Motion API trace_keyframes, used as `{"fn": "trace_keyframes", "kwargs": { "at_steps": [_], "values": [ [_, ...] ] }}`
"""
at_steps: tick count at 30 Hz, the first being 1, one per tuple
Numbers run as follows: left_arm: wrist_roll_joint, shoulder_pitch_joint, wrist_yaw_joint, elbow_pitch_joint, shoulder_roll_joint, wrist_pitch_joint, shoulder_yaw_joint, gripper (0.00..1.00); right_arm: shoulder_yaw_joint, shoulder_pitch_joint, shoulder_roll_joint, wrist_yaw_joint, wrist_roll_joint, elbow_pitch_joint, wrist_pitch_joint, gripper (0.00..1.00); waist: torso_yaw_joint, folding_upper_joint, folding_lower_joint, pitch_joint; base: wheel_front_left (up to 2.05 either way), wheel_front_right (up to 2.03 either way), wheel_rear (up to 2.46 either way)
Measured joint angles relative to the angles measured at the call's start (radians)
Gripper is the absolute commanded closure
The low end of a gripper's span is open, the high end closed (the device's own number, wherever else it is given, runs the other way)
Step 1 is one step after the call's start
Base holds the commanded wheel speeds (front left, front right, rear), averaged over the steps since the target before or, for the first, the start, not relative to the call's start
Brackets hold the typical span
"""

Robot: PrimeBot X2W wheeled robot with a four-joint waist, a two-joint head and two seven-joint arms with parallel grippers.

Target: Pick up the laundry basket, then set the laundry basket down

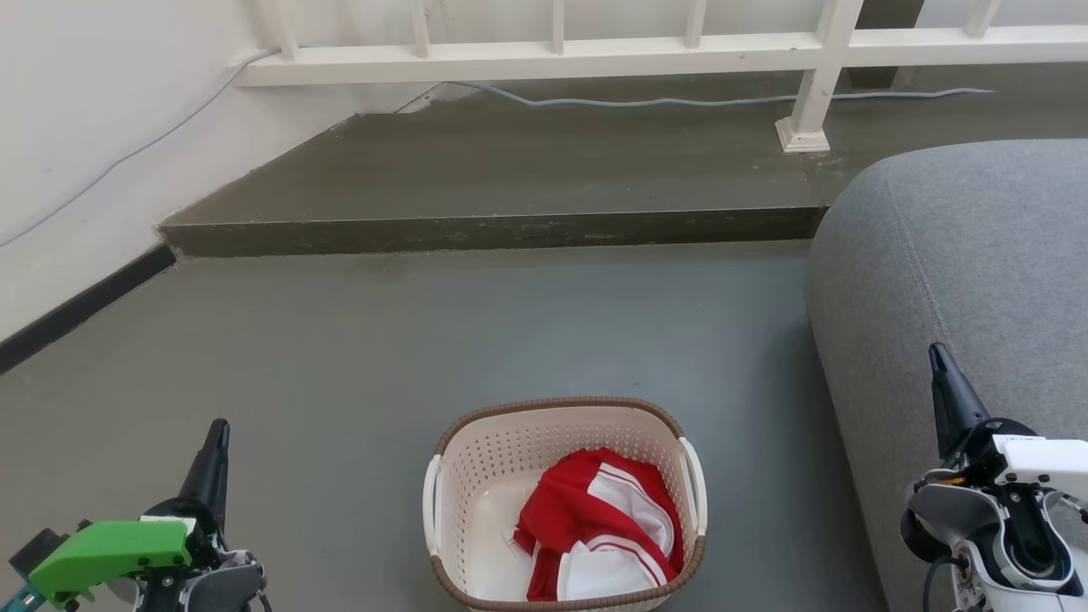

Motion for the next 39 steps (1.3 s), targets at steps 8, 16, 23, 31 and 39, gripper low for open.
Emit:
{"fn": "trace_keyframes", "kwargs": {
  "at_steps": [8, 16, 23, 31, 39],
  "values": [
    [-0.001, 0.027, 0.001, 0.022, -0.012, 0.000, -0.006, 0.00, 0.002, 0.032, 0.013, -0.004, -0.001, 0.024, -0.002, 0.00, 0.000, 0.0000, 0.0000, 0.000, 0.00, 0.00, 0.00],
    [0.004, 0.026, 0.001, 0.012, -0.012, -0.013, -0.022, 0.00, 0.002, 0.032, 0.011, -0.004, -0.025, 0.018, -0.026, 0.00, -0.002, 0.0000, 0.0001, -0.001, 0.00, 0.00, 0.00],
    [0.058, 0.026, 0.001, 0.003, -0.011, -0.039, -0.039, 0.00, 0.010, 0.032, 0.003, -0.004, -0.072, 0.010, -0.049, 0.00, -0.005, 0.0000, 0.0001, -0.002, 0.00, 0.00, 0.00],
    [0.133, 0.023, 0.001, -0.010, 0.001, -0.073, -0.067, 0.00, 0.032, 0.032, -0.025, -0.004, -0.156, -0.004, -0.080, 0.00, -0.009, 0.0000, 0.0001, -0.003, 0.00, 0.00, 0.00],
    [0.280, 0.001, 0.004, -0.025, 0.035, -0.107, -0.098, 0.00, 0.072, 0.029, -0.065, -0.004, -0.311, -0.023, -0.111, 0.00, -0.013, 0.0000, 0.0001, -0.003, 0.00, 0.00, 0.00]
  ]
}}
